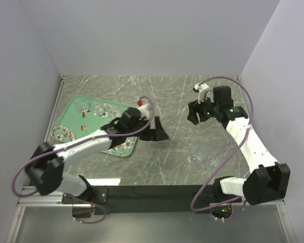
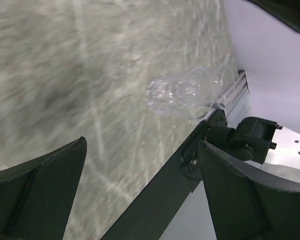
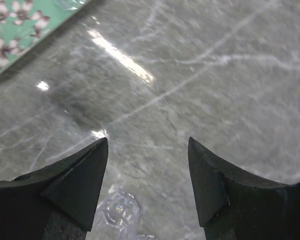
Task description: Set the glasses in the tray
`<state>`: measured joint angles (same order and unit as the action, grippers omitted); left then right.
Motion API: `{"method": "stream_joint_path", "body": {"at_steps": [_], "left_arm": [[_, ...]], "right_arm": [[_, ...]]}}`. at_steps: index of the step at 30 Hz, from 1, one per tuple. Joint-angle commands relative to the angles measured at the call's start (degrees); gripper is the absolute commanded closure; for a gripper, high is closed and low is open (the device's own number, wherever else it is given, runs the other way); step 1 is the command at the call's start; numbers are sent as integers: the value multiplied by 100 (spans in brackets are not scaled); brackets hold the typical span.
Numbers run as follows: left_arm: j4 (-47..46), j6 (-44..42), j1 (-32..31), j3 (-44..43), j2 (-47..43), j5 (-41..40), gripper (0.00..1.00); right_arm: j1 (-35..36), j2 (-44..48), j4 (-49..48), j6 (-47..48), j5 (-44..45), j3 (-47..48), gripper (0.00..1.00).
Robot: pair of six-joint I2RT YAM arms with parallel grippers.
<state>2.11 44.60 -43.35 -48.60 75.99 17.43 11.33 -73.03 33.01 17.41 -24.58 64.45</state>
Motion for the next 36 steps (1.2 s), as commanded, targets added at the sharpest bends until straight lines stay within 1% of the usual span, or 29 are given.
{"method": "stream_joint_path", "body": {"at_steps": [1,3,4,7,12,15,16,18,25,27,30,31,33,34,36], "left_arm": [[-238,-214,-550,-834,809,-214,1],[-89,-320,-857,-1307,1171,-275,1],[-36,-425,-937,-1441,1521,-275,1],[324,-644,-1192,-2047,2137,-231,0],[896,-961,-1535,-2890,2789,-293,1],[1176,-1023,-1650,-3233,3079,-424,3],[1282,-1032,-1667,-3322,3219,-468,6],[1519,-997,-1711,-3524,3361,-582,8],[1757,-883,-1773,-3762,3721,-916,19],[1924,-865,-1799,-3876,3783,-1127,21],[2065,-856,-1808,-3955,3862,-1347,28],[2092,-848,-1817,-3964,3880,-1400,33],[2188,-830,-1817,-3999,3897,-1531,39],[2223,-821,-1817,-4008,3915,-1567,46],[2311,-813,-1817,-4017,3941,-1690,53]], "right_arm": [[-306,465,-225,-45,41,-370,28],[-518,693,-234,-62,58,-651,28],[-579,842,-252,-62,67,-740,28],[-746,1045,-339,-132,120,-1056,28],[-1018,1335,-471,-317,164,-1337,28],[-1089,1432,-489,-361,146,-1417,28],[-1107,1467,-506,-370,129,-1443,28],[-1107,1494,-515,-396,111,-1487,28],[-1107,1608,-498,-449,58,-1558,28],[-1256,1617,-498,-449,50,-1558,28],[-1274,1643,-489,-466,23,-1558,28],[-1283,1652,-489,-466,23,-1567,28],[-1283,1661,-480,-475,-3,-1567,28],[-1291,1661,-463,-475,-3,-1567,28],[-1291,1670,-463,-475,-21,-1575,28]]}}
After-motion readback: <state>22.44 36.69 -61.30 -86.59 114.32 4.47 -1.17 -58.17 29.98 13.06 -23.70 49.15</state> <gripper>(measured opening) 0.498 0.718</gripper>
